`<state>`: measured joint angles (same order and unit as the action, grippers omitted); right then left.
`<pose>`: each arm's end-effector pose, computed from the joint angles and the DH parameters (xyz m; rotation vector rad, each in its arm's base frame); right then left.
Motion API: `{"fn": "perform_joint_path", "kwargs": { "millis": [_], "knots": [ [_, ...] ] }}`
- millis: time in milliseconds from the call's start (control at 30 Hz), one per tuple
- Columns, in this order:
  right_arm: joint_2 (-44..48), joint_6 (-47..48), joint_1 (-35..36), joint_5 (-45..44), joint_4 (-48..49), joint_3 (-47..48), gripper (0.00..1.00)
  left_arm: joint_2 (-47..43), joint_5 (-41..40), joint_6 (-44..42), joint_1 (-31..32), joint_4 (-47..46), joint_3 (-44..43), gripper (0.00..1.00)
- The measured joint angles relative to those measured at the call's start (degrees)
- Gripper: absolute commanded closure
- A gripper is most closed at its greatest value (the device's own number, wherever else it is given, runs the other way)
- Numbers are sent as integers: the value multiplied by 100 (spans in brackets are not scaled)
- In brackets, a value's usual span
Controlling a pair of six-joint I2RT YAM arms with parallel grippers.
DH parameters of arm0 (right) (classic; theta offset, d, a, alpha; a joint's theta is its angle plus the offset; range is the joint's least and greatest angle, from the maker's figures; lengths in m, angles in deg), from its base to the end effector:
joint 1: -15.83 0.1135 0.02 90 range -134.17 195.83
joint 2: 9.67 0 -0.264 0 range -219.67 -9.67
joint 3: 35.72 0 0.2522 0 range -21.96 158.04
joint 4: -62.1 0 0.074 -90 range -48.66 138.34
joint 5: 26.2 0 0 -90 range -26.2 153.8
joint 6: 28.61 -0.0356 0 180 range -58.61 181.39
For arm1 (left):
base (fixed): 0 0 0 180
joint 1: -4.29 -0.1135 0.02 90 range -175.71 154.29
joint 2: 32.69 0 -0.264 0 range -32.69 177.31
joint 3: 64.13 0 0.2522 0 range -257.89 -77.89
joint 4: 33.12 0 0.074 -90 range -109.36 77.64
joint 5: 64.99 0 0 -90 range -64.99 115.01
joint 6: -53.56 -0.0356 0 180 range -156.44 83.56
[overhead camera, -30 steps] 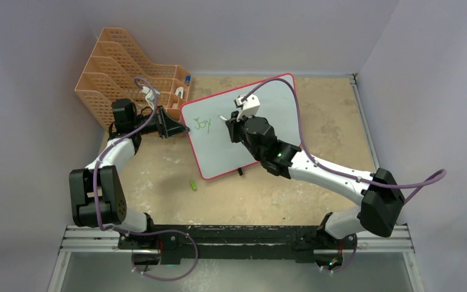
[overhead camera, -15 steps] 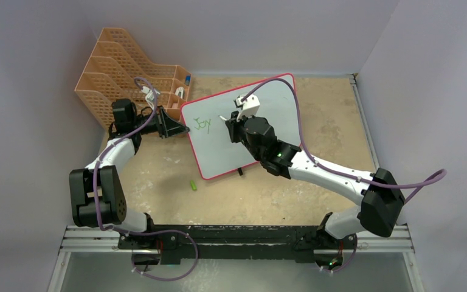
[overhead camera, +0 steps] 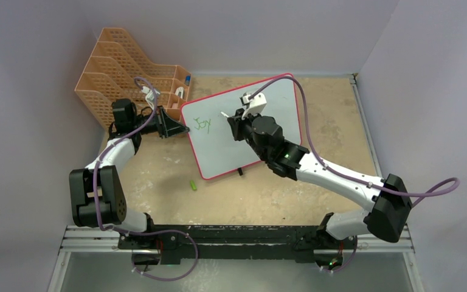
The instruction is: Write a sentence on the whiteboard
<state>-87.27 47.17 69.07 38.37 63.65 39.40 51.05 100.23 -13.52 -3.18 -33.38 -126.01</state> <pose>0.2046 0.2483 0.3587 -0.1965 1.6022 0.5652 0.3044 0.0052 0.2514 0.4081 1.8500 -1.4345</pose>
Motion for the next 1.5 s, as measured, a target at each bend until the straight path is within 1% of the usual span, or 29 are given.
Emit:
{"fn": "perform_joint_path", "kwargs": {
  "millis": [633, 1500],
  "knots": [
    [-280, -61, 0, 149, -251, 0, 100, 0, 0, 0, 0, 0, 0, 100],
    [-380, -122, 0, 87, -170, 0, 100, 0, 0, 0, 0, 0, 0, 100]
  ]
}}
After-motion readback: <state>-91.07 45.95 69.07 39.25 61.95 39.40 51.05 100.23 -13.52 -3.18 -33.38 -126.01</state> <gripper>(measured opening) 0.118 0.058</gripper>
